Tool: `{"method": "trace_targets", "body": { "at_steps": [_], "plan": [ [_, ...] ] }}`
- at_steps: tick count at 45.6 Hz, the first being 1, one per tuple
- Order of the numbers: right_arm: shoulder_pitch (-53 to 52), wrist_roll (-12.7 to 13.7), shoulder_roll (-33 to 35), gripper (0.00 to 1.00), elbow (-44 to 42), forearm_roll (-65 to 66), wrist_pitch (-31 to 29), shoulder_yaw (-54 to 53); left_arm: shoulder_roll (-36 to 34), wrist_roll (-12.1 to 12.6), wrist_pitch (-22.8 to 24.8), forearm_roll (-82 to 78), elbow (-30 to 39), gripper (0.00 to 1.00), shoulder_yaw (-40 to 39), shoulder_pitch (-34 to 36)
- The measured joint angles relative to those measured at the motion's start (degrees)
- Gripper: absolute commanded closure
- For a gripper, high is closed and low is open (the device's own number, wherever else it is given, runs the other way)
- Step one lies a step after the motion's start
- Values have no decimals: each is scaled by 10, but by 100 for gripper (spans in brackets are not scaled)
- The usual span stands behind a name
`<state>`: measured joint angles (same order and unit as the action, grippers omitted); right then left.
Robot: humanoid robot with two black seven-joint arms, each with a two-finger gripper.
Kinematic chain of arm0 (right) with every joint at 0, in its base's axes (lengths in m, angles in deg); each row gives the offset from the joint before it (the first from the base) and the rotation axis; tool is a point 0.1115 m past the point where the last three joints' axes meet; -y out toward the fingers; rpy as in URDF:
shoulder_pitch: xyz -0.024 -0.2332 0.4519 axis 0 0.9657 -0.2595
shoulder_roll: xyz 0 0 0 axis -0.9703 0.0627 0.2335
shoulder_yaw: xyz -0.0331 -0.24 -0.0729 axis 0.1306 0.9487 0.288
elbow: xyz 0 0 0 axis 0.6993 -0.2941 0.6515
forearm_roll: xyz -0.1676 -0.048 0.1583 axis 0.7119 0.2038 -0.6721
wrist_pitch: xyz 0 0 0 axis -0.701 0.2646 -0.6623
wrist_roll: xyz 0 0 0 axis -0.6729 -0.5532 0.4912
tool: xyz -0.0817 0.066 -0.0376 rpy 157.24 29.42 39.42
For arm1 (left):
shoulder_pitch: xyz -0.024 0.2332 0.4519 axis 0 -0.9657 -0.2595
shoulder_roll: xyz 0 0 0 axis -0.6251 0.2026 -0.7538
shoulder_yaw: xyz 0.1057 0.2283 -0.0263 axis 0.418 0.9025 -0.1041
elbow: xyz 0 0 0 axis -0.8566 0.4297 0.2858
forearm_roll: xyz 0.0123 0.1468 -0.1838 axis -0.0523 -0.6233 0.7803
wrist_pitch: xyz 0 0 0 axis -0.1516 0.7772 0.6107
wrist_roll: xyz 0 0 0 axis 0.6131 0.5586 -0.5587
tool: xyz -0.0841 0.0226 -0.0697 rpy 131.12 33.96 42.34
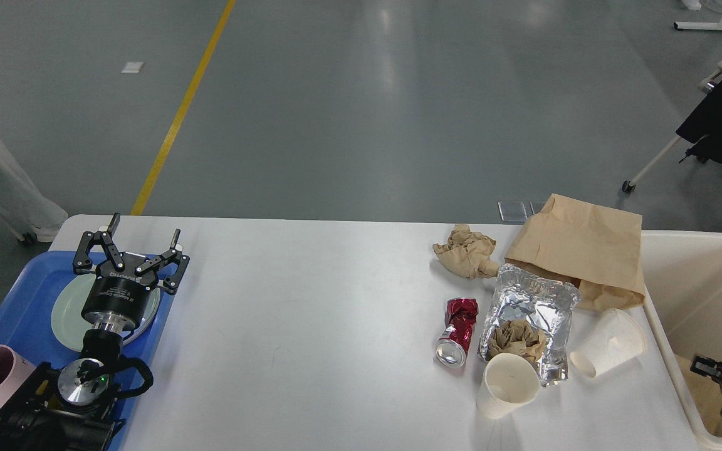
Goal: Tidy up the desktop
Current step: 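Bring the right gripper back over the white paper cup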
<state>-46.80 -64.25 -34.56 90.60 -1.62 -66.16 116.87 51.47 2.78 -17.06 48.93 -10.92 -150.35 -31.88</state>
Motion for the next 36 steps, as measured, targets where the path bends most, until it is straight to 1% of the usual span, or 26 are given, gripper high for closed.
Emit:
{"method": "trace_targets", "body": {
  "at_steps": [4,7,9,10,13,18,23,28,31,36],
  "plan": [
    [-22,0,25,0,11,1,-16,0,0,0,0,0,0,4,0,0],
    [-49,3,51,0,31,2,-45,0,0,0,0,0,0,4,0,0],
    [-76,4,67,0,48,2,-71,1,0,0,0,0,0,4,0,0],
    [-110,5,84,0,69,6,-103,5,0,0,0,0,0,4,0,0],
    [-155,8,99,0,100,23,-140,13,0,1,0,0,0,4,0,0],
    [-270,15,114,0,180,93,-194,33,0,1,0,0,0,4,0,0],
    [-409,22,122,0,306,162,-223,69,0,1,0,0,0,4,0,1],
    [-549,42,102,0,431,186,-248,134,0,1,0,0,0,4,0,1],
    [-636,53,64,0,503,189,-276,176,0,1,0,0,1,4,0,1],
    [-754,58,0,0,583,189,-339,211,0,1,0,0,1,4,0,1]
  ]
}}
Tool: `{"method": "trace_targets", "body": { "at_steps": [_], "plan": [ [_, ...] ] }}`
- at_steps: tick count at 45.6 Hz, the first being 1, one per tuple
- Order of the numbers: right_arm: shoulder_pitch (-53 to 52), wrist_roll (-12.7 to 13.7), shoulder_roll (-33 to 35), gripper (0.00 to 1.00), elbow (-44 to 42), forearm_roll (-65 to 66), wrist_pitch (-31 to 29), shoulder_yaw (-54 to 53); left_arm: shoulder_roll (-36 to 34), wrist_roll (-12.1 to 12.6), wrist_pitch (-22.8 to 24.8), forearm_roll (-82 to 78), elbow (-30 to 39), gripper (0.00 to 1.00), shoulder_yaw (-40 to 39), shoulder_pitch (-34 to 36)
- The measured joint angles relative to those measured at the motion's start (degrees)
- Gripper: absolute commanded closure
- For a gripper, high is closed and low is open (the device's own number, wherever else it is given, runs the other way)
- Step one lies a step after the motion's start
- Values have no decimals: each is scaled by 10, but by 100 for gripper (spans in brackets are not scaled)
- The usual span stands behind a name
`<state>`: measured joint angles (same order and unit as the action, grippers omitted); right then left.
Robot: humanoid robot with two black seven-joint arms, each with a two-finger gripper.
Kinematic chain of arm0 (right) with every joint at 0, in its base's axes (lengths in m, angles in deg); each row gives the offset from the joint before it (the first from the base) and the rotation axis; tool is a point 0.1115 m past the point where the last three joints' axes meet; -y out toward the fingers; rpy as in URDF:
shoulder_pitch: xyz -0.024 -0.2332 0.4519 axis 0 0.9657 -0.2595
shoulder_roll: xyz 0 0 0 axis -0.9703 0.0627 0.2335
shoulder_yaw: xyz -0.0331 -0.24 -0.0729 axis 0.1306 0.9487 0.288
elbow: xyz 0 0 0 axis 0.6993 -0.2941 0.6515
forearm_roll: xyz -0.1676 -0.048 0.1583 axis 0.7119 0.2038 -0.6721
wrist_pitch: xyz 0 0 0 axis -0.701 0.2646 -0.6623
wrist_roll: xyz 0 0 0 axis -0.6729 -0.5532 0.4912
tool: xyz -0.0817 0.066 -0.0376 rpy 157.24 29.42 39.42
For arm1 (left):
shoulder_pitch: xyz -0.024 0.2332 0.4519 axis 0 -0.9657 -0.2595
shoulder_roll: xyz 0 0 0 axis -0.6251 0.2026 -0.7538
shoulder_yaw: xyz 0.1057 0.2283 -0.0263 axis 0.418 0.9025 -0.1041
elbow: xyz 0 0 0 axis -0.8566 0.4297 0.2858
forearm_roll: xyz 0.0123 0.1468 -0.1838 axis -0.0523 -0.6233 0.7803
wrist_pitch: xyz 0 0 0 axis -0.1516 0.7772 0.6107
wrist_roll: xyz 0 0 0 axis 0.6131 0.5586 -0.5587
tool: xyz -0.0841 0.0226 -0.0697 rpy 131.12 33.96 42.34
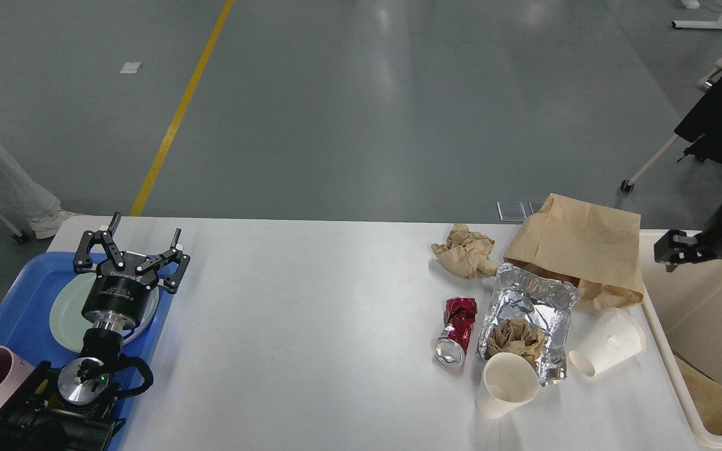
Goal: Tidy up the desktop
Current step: 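Bring the right gripper back over the white paper cup, then lower and grasp the white paper cup with the right gripper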
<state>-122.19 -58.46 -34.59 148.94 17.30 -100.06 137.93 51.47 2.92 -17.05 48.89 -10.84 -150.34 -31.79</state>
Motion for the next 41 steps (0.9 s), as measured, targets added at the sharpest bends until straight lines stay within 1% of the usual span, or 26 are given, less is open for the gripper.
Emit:
{"method": "trace_targets", "body": {
  "at_steps": [5,9,12,18,26,32,35,41],
  "plan": [
    [-104,1,-43,0,63,-4,-76,-8,0,0,0,0,0,4,0,0],
    [-166,1,-60,0,106,-5,-114,-34,0,0,0,0,-1,4,0,0],
    [-206,1,-67,0,138,-5,-125,-51,0,-1,0,0,-1,4,1,-1],
    [-254,-2,-78,0,186,-5,-120,-67,0,-1,0,0,-1,4,1,-1],
    [-262,-5,-81,0,212,-10,-95,-73,0,-1,0,0,-1,4,0,-1],
    [-239,-5,-82,0,215,-13,-84,-81,0,-1,0,0,-1,4,0,-1],
    [-214,-4,-84,0,217,-12,-83,-106,0,-1,0,0,-1,4,0,0],
    [-141,-1,-83,0,227,-10,-84,-201,0,0,0,0,-1,4,0,0]
  ]
}}
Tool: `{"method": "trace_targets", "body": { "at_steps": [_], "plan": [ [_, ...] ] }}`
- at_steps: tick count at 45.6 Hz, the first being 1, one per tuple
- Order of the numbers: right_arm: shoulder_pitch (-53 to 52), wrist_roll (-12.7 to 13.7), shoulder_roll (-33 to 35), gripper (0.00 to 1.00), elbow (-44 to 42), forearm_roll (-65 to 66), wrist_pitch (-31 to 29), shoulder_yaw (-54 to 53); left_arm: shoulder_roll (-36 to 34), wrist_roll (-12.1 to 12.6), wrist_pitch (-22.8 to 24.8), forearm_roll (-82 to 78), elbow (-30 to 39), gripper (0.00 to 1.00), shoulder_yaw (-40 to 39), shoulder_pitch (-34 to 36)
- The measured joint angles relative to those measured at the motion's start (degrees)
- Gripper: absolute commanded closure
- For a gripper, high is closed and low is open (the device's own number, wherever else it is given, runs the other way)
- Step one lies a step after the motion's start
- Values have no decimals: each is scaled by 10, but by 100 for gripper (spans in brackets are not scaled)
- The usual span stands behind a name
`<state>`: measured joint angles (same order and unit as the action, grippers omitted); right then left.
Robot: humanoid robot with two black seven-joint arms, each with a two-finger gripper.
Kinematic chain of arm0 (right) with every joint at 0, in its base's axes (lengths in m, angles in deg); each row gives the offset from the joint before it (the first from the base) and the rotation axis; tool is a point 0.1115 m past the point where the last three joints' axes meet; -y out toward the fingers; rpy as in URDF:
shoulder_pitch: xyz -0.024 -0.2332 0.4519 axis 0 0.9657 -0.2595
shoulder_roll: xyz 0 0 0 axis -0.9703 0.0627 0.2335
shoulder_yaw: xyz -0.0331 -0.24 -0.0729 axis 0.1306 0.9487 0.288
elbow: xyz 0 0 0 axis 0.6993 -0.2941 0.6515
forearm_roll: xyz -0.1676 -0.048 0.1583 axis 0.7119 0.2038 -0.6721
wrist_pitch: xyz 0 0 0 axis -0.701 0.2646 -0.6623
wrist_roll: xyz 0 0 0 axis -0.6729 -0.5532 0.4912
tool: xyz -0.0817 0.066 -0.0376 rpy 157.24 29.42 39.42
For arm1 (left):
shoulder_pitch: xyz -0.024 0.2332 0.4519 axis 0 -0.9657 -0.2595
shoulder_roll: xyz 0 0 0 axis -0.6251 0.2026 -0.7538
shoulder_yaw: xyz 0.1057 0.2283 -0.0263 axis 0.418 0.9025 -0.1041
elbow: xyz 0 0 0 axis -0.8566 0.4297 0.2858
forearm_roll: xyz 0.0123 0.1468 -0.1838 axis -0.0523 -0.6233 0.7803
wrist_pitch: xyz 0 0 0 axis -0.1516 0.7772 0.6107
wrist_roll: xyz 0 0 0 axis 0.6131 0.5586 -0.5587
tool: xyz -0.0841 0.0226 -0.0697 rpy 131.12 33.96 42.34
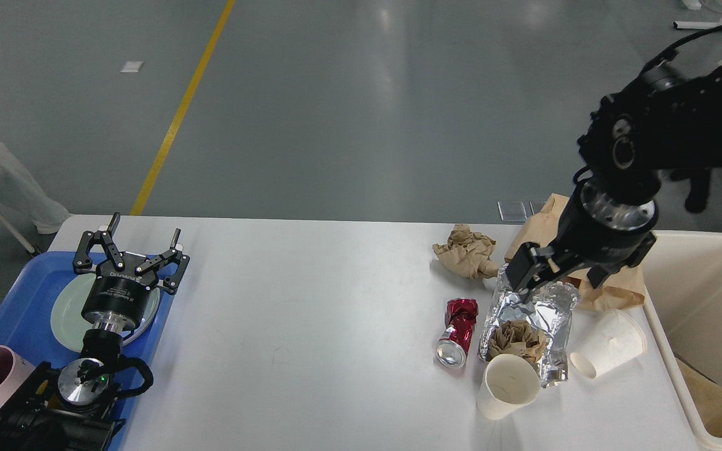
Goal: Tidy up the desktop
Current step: 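Lower and grasp the white paper cup with the right gripper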
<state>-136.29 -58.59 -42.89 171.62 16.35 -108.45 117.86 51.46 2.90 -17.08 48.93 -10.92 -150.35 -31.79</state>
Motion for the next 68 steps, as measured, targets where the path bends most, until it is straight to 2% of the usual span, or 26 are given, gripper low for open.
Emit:
{"method": "trace_targets", "body": {
  "at_steps": [6,14,21,24,32,40,45,51,60,68],
  "plan": [
    [77,3,-11,0,-3,19,22,-47,0,0,0,0,0,4,0,0],
    [148,6,-33,0,-4,66,118,-49,0,0,0,0,0,4,0,0],
    [186,9,-34,0,-5,75,170,-44,0,0,0,0,1,4,0,0],
    [209,17,-35,0,-8,82,189,-40,0,0,1,-1,1,4,0,0],
    [266,66,-38,2,-26,108,242,-29,0,1,1,-1,1,4,0,0],
    [277,77,-40,4,-34,110,265,-2,0,1,1,-1,1,4,0,0],
    [294,77,-46,14,-40,110,268,0,0,1,1,0,1,4,0,0],
    [317,77,-64,32,-51,110,269,0,0,1,1,0,1,4,0,0],
    [344,77,-78,98,-78,102,270,-3,0,1,1,-1,1,4,0,0],
    [347,78,-75,100,-79,77,270,-1,0,1,1,0,1,4,0,0]
  ]
}}
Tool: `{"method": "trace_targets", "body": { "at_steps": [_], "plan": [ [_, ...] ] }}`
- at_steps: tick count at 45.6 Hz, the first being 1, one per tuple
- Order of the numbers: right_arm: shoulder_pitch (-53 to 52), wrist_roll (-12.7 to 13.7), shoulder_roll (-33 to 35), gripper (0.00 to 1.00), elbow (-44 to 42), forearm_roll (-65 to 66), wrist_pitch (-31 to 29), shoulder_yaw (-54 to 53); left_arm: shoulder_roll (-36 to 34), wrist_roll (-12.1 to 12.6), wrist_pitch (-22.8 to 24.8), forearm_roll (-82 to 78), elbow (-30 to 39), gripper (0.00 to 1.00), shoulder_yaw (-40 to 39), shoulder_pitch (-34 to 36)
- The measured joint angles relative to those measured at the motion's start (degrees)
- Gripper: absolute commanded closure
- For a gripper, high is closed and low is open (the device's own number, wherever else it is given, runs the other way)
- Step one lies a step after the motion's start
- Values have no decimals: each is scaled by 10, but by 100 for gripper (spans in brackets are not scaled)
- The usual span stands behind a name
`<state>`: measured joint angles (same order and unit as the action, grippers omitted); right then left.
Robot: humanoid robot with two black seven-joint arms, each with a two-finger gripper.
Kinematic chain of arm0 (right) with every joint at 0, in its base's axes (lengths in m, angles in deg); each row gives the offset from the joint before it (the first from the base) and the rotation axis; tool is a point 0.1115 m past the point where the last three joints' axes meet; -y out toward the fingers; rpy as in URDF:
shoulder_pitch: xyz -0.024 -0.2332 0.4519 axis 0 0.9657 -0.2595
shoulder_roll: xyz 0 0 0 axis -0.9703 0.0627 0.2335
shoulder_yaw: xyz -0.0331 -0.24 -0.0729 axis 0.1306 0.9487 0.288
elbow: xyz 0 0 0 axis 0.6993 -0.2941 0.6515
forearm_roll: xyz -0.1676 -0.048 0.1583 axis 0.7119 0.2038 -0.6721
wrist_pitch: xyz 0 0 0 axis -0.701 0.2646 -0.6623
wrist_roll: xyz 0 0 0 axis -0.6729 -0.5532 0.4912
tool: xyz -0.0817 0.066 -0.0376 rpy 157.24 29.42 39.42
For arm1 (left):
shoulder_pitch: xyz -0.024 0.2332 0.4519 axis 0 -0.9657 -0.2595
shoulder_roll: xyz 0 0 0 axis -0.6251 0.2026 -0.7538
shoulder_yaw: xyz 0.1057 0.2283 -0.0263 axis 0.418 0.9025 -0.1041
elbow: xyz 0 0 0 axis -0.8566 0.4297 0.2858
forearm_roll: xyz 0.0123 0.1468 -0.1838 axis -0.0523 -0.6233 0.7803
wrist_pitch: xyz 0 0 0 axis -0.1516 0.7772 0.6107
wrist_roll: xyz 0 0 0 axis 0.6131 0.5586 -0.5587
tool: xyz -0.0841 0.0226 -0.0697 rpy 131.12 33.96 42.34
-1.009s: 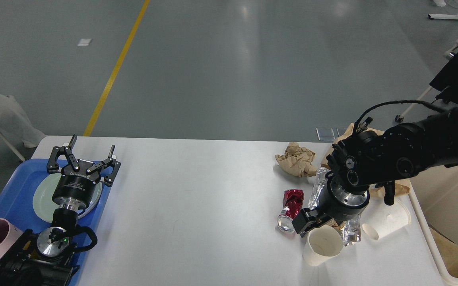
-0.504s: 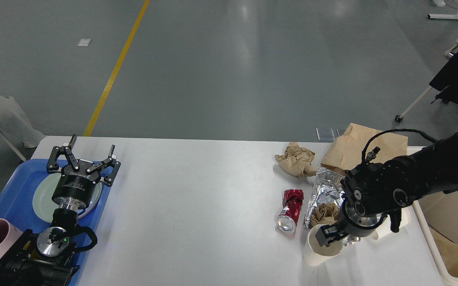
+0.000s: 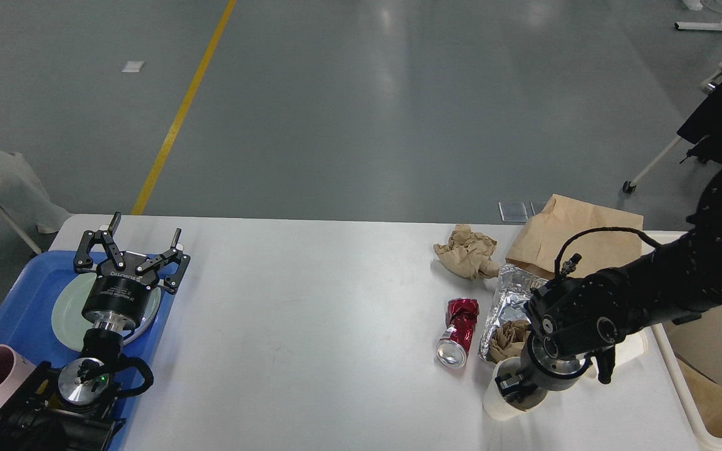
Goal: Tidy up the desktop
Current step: 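Lower and grasp the white paper cup with the right gripper, then carry the white paper cup into the white bin and release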
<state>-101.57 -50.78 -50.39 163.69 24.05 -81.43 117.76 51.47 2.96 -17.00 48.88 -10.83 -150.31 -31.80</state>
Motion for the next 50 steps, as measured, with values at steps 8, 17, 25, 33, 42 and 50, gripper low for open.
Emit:
{"method": "trace_targets", "body": {
  "at_steps": [8,17,25,33,42,50],
  "plan": [
    [3,-1,0,100,1,-20,0,1,0,0,0,0,0,4,0,0],
    [-5,-1,2,100,9,-22,-10,-1,0,0,0,0,0,4,0,0],
    [-40,-4,11,100,26,-36,-45,-1,0,0,0,0,0,4,0,0],
    [-117,-6,27,100,53,-134,-121,3,0,0,0,0,0,4,0,0],
    [-287,-6,36,100,108,-231,-196,41,0,0,0,0,0,4,0,0],
    [-433,-7,60,100,125,-290,-262,109,0,0,0,0,0,4,-1,0]
  ]
}}
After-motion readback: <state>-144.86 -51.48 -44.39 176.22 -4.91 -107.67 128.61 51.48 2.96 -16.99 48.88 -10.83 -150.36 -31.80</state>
